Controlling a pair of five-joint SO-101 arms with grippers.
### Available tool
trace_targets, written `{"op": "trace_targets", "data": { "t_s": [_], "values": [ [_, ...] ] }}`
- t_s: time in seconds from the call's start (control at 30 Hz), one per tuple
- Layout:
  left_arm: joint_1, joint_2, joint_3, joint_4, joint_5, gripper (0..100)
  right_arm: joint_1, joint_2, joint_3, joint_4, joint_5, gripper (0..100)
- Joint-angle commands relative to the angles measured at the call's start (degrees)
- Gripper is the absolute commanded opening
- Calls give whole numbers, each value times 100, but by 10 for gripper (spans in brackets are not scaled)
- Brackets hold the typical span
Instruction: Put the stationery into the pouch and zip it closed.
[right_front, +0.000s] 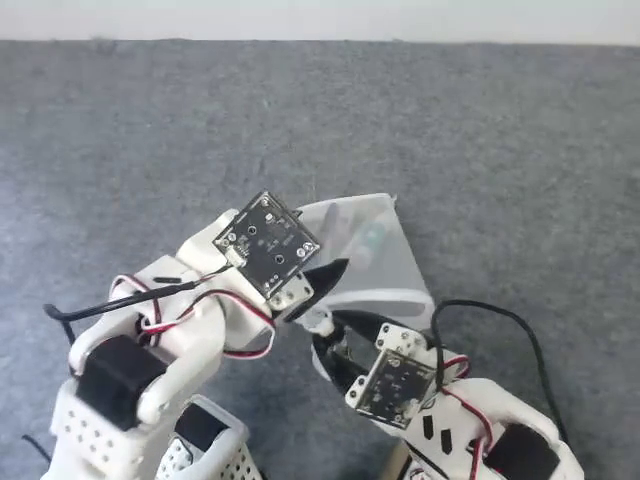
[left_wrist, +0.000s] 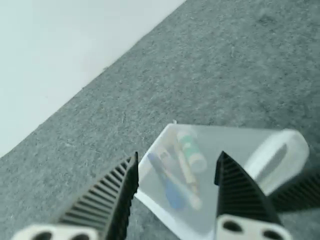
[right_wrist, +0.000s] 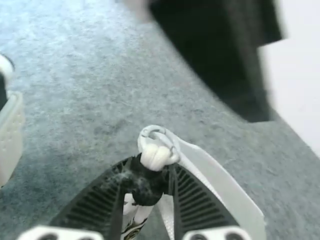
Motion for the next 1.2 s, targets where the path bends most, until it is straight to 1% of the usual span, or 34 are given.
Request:
{"op": "trace_targets", "data": {
  "t_s": [0.0,0.1,0.17,0.33,0.47,0.7,0.8,0.9,0.97,1.17],
  "values": [
    [-18,-114,-470,589,-211,232,312,-101,-598,171,35,7],
    [-18,-123,-593,1125,-527,232,549,-101,-923,391,35,7],
    [-18,-211,-681,1284,-607,232,673,-101,-1055,479,53,7],
    [26,-905,-646,1327,-589,235,1244,-101,-1213,505,132,7],
    [26,-1143,-189,1284,-589,235,1560,-101,-1257,497,246,7],
    [62,-1433,611,624,-589,235,1596,-101,-1275,470,246,7],
    [387,-1547,927,519,-589,235,1604,-101,-1424,558,255,7],
    [826,-1626,1235,343,-580,234,1604,-101,-1538,760,484,7],
    [941,-1644,1481,79,-580,233,1604,-101,-1538,787,545,7],
    [976,-1653,2220,-844,-589,232,1604,-101,-1538,804,571,7]
  ]
}}
